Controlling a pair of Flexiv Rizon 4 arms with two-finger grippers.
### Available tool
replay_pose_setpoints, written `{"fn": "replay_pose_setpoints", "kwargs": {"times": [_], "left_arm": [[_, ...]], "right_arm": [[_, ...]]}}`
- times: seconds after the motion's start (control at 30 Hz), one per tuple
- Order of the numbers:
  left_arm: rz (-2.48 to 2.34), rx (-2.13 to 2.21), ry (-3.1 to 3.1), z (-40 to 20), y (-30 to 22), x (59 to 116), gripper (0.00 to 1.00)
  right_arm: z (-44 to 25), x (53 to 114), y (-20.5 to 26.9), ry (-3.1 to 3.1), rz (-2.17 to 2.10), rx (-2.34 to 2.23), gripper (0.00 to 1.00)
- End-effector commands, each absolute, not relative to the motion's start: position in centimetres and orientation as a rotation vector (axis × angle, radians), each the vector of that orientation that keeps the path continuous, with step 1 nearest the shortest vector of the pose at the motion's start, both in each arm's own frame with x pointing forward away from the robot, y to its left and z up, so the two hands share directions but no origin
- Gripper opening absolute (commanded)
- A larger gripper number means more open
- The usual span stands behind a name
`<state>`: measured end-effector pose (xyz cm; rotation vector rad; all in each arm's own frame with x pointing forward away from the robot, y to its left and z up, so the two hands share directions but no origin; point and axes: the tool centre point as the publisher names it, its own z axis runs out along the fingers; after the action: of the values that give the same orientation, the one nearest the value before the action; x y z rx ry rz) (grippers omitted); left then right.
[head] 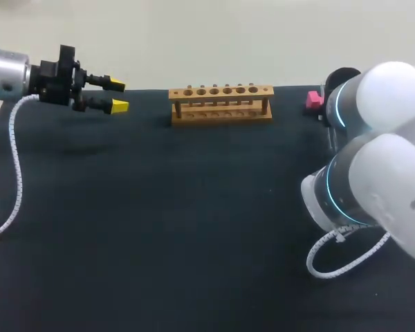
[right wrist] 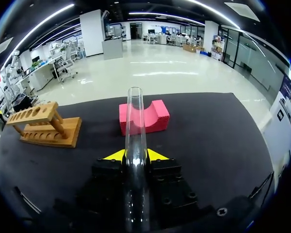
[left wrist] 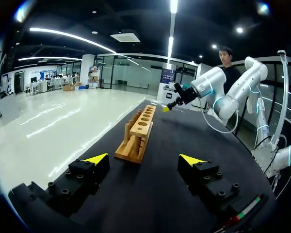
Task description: Grasp the test tube, adjust it, and insert it.
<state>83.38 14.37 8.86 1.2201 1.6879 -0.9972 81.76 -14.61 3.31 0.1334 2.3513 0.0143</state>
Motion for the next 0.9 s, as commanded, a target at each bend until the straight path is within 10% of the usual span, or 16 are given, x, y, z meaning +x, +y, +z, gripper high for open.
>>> {"fn": "replay_pose_setpoints", "kwargs": {"times": [0.03,0.9], "left_arm": [[-0.997,1.221,1.684,8.8,14.4,83.4,1.0],[-0.997,1.221,1.684,8.8,14.4,83.4,1.0]], "right_arm": [[5.0,80.4,-13.9,2.361,0.012,0.147,0.0],[11.1,77.5,-9.0,2.29,0.078,0.159,0.0]]}}
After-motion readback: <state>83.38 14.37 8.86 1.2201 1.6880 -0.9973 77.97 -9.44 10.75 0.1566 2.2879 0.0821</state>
